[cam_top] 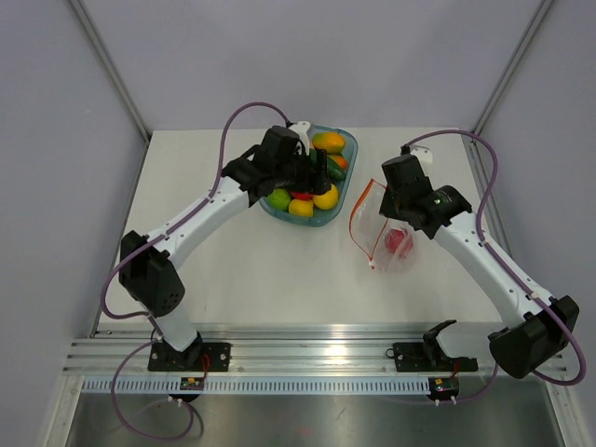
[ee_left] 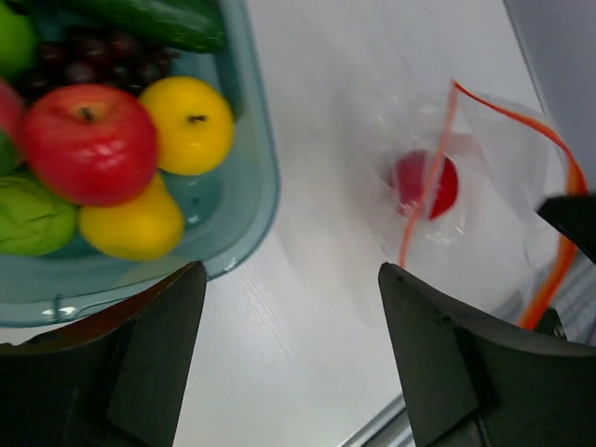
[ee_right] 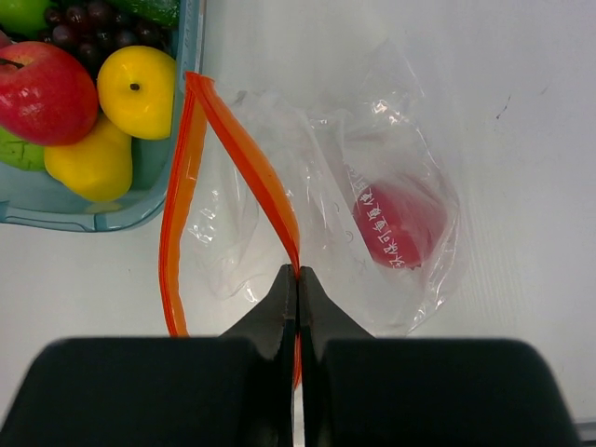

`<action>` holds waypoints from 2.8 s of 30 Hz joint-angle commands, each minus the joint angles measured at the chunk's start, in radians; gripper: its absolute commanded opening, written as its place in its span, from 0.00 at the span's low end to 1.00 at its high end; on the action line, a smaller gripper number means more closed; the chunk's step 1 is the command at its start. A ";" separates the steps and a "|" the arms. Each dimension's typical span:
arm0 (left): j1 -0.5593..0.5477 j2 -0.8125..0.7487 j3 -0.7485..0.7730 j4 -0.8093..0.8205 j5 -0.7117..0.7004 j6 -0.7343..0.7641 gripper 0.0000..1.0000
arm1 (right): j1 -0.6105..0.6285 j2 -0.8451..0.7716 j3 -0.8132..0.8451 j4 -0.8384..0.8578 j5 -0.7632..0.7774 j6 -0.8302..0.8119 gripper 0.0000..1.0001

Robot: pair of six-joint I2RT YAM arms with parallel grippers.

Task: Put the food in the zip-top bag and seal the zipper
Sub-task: Pick up the fake fruit from the bin.

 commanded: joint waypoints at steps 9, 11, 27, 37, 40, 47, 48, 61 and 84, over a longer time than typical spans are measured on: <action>0.051 0.164 0.099 -0.060 -0.414 -0.009 0.92 | -0.004 -0.026 -0.003 0.034 -0.018 -0.012 0.00; 0.059 0.190 0.096 -0.037 -0.406 -0.027 0.90 | -0.004 -0.028 -0.005 0.033 -0.018 -0.012 0.00; 0.069 0.322 0.165 0.020 -0.394 -0.135 0.93 | -0.004 -0.017 -0.009 0.048 -0.035 -0.023 0.00; 0.065 0.378 0.191 0.024 -0.435 -0.168 0.88 | -0.004 -0.013 -0.019 0.063 -0.049 -0.023 0.00; 0.063 0.387 0.193 0.033 -0.450 -0.168 0.88 | -0.004 -0.011 -0.020 0.065 -0.053 -0.023 0.00; 0.059 0.411 0.208 0.053 -0.467 -0.153 0.92 | -0.004 -0.013 -0.025 0.068 -0.066 -0.023 0.00; 0.057 0.416 0.213 0.052 -0.467 -0.152 0.92 | -0.004 -0.013 -0.026 0.071 -0.067 -0.023 0.00; 0.033 0.386 0.194 0.067 -0.492 -0.113 0.67 | -0.004 -0.013 -0.031 0.077 -0.072 -0.020 0.00; -0.004 -0.091 -0.123 0.151 -0.247 -0.070 0.49 | -0.004 0.078 0.012 0.137 -0.110 -0.001 0.00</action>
